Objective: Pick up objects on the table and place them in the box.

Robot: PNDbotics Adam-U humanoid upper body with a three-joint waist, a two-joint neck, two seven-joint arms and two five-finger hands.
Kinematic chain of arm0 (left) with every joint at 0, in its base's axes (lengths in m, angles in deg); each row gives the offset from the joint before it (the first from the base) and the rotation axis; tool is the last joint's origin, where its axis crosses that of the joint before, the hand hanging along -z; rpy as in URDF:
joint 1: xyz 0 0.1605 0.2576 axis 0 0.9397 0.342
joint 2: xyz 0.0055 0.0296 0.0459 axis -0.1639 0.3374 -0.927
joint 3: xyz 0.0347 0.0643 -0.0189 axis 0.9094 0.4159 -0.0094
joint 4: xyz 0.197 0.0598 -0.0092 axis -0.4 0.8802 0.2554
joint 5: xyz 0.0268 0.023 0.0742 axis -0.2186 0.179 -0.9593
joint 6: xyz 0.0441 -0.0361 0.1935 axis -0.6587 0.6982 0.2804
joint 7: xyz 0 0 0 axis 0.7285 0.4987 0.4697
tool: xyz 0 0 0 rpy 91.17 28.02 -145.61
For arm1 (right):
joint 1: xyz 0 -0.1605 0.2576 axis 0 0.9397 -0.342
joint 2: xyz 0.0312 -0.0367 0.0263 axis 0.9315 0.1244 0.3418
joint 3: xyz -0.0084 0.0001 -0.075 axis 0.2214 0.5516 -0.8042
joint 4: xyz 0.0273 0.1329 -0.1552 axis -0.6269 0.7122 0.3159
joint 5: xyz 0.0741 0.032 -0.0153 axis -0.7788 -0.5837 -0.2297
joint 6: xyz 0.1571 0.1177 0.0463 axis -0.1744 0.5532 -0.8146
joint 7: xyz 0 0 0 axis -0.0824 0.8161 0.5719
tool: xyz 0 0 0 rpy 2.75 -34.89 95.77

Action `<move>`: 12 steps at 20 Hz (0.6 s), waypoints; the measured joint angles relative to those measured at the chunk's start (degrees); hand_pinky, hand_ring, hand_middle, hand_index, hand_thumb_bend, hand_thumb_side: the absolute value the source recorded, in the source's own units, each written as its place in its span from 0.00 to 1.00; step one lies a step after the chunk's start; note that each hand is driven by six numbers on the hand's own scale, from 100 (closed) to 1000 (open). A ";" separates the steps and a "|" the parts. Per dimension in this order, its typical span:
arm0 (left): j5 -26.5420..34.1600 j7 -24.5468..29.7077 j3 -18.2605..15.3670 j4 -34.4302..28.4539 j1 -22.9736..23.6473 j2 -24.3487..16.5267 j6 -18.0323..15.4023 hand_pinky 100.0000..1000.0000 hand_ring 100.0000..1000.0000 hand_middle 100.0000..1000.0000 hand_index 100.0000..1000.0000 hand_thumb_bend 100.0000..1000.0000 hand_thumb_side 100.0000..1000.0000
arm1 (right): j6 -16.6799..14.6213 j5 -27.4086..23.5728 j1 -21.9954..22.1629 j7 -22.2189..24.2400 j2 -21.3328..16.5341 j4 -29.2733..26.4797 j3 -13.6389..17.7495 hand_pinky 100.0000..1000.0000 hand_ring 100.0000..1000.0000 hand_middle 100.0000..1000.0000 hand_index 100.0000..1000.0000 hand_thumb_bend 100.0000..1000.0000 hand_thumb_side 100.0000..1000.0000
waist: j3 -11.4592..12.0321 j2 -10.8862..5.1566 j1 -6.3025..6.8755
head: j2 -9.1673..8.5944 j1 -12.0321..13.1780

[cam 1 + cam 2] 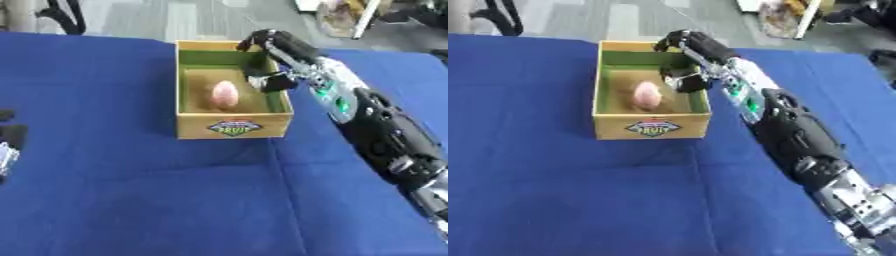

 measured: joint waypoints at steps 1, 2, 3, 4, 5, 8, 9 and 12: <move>-0.03 -0.14 -0.17 0.02 0.22 0.00 -0.01 0.60 0.68 0.49 0.68 0.34 0.03 | 0.80 -3.30 1.31 0.49 -0.70 -1.87 0.35 0.51 0.82 0.63 0.78 0.00 0.09 | -0.52 -0.10 0.05 | 0.01 0.29; -0.05 -0.27 -0.30 0.09 0.39 0.00 0.01 0.60 0.68 0.49 0.68 0.34 0.03 | 1.66 -6.52 2.66 0.86 -1.44 -3.60 0.78 0.51 0.81 0.62 0.78 0.00 0.10 | -0.94 -0.15 0.15 | 0.07 0.55; -0.06 -0.42 -0.38 0.16 0.54 0.00 0.00 0.60 0.68 0.49 0.68 0.34 0.03 | 2.56 -9.54 3.95 1.10 -2.05 -5.17 1.26 0.50 0.81 0.61 0.77 0.00 0.13 | -1.34 -0.25 0.30 | 0.24 0.84; -0.09 -0.54 -0.56 0.18 0.76 0.00 -0.04 0.60 0.68 0.49 0.68 0.34 0.04 | 3.48 -12.48 5.33 1.16 -2.51 -6.62 1.83 0.49 0.81 0.59 0.76 0.00 0.17 | -1.78 -0.34 0.35 | 0.38 1.09; -0.16 -0.66 -0.67 0.19 0.89 0.00 -0.04 0.60 0.68 0.49 0.68 0.34 0.04 | 4.39 -15.34 6.82 1.09 -2.95 -7.92 2.48 0.49 0.81 0.59 0.76 0.00 0.20 | -2.23 -0.40 0.36 | 0.44 1.40; -0.39 -1.02 -1.03 0.22 1.30 0.00 -0.03 0.60 0.68 0.49 0.68 0.34 0.04 | 6.76 -23.41 11.29 0.25 -3.73 -11.08 4.62 0.48 0.80 0.58 0.75 0.00 0.25 | -3.40 -0.58 0.35 | 0.48 2.26; -0.47 -1.13 -1.11 0.22 1.33 0.00 -0.04 0.60 0.69 0.49 0.68 0.34 0.04 | 7.36 -25.58 12.82 -0.21 -3.85 -12.05 5.39 0.48 0.80 0.57 0.75 0.00 0.26 | -3.80 -0.64 0.35 | 0.48 2.51; -0.54 -1.43 -1.38 0.23 1.42 0.00 0.00 0.60 0.69 0.49 0.68 0.34 0.04 | 8.90 -30.10 16.91 -1.78 -4.12 -14.38 7.56 0.48 0.79 0.56 0.75 0.00 0.31 | -4.68 -0.68 0.38 | 0.48 3.01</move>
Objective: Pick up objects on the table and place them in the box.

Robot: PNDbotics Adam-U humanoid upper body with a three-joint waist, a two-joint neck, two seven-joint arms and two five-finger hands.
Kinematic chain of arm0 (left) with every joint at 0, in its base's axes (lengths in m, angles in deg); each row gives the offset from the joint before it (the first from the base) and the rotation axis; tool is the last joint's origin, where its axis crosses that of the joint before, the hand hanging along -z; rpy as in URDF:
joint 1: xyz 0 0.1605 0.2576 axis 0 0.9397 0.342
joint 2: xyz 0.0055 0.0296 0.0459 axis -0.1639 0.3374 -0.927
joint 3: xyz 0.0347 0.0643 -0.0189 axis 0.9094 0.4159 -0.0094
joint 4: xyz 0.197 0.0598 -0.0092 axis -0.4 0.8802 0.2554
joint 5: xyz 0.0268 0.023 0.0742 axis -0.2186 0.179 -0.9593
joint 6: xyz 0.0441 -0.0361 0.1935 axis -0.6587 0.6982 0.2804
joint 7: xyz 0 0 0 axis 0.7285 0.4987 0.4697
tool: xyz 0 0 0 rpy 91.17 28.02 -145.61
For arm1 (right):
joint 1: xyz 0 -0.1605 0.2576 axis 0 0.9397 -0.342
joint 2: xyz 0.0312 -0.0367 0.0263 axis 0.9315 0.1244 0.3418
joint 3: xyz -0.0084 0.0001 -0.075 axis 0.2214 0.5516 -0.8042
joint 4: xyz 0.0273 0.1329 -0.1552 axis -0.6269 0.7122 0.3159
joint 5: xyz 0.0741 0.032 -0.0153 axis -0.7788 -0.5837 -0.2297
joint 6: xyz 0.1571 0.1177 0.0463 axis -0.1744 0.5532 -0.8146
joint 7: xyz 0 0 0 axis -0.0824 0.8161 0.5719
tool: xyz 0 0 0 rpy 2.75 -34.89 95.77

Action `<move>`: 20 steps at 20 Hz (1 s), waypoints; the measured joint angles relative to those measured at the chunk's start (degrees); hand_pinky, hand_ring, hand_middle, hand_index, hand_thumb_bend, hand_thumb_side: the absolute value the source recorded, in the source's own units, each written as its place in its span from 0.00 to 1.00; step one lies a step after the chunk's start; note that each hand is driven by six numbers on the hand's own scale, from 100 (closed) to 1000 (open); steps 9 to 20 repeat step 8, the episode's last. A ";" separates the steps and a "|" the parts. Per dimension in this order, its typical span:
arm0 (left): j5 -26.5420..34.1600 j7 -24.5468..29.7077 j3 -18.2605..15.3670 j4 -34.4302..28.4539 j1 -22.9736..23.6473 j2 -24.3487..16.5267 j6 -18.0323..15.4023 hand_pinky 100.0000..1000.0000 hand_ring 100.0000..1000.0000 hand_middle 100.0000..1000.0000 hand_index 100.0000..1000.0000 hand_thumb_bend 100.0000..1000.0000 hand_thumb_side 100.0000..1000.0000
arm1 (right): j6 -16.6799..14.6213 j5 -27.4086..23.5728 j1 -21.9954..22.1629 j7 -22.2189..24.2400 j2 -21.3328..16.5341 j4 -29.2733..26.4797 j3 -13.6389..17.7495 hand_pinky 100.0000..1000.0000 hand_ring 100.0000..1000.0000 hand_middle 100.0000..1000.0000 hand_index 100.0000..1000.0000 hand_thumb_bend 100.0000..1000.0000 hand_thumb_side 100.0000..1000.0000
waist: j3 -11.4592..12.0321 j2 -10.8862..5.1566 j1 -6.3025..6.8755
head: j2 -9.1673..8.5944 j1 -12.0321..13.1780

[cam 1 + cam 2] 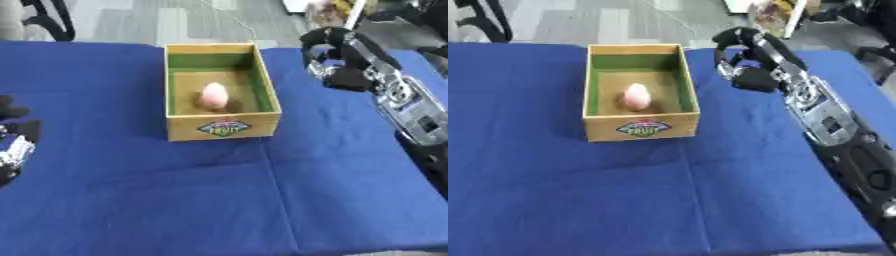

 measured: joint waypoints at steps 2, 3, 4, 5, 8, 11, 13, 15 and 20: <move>-0.03 -0.16 -0.14 0.02 0.27 0.00 -0.04 0.60 0.69 0.49 0.68 0.34 0.04 | 0.87 -1.88 2.38 -1.08 0.02 -1.02 1.31 0.47 0.79 0.56 0.74 0.00 0.31 | -0.51 0.00 0.00 | 0.00 0.24; -0.05 -0.22 -0.26 0.09 0.33 0.00 -0.02 0.60 0.69 0.49 0.68 0.34 0.04 | 1.26 -2.48 3.31 -1.54 0.07 -1.37 1.87 0.47 0.79 0.56 0.74 0.00 0.32 | -0.70 0.00 0.00 | 0.01 0.34; -0.09 -0.26 -0.30 0.14 0.34 0.00 0.00 0.60 0.69 0.49 0.68 0.34 0.04 | 1.55 -2.96 4.10 -1.95 0.18 -1.62 2.35 0.47 0.79 0.55 0.74 0.00 0.33 | -0.85 0.00 0.01 | 0.02 0.43; -0.15 -0.29 -0.31 0.23 0.36 0.00 0.02 0.60 0.69 0.49 0.68 0.34 0.04 | 1.78 -3.43 4.81 -2.29 0.43 -1.88 2.78 0.47 0.79 0.55 0.74 0.00 0.34 | -1.05 0.00 0.01 | 0.04 0.49; -0.24 -0.39 -0.34 0.30 0.39 0.00 0.09 0.60 0.69 0.49 0.68 0.34 0.04 | 2.29 -4.46 6.39 -3.13 1.21 -2.28 3.79 0.47 0.79 0.55 0.74 0.00 0.36 | -1.34 -0.01 0.07 | 0.19 0.63; -0.24 -0.39 -0.34 0.30 0.39 0.00 0.09 0.60 0.69 0.49 0.68 0.34 0.04 | 2.29 -4.46 6.39 -3.13 1.21 -2.28 3.79 0.47 0.79 0.55 0.74 0.00 0.36 | -1.34 -0.01 0.07 | 0.19 0.63; -0.24 -0.39 -0.34 0.30 0.39 0.00 0.09 0.60 0.69 0.49 0.68 0.34 0.04 | 2.29 -4.46 6.39 -3.13 1.21 -2.28 3.79 0.47 0.79 0.55 0.74 0.00 0.36 | -1.34 -0.01 0.07 | 0.19 0.63; -0.24 -0.39 -0.34 0.30 0.39 0.00 0.09 0.60 0.69 0.49 0.68 0.34 0.04 | 2.29 -4.46 6.39 -3.13 1.21 -2.28 3.79 0.47 0.79 0.55 0.74 0.00 0.36 | -1.34 -0.01 0.07 | 0.19 0.63; -0.24 -0.39 -0.34 0.30 0.39 0.00 0.09 0.60 0.69 0.49 0.68 0.34 0.04 | 2.29 -4.46 6.39 -3.13 1.21 -2.28 3.79 0.47 0.79 0.55 0.74 0.00 0.36 | -1.34 -0.01 0.07 | 0.19 0.63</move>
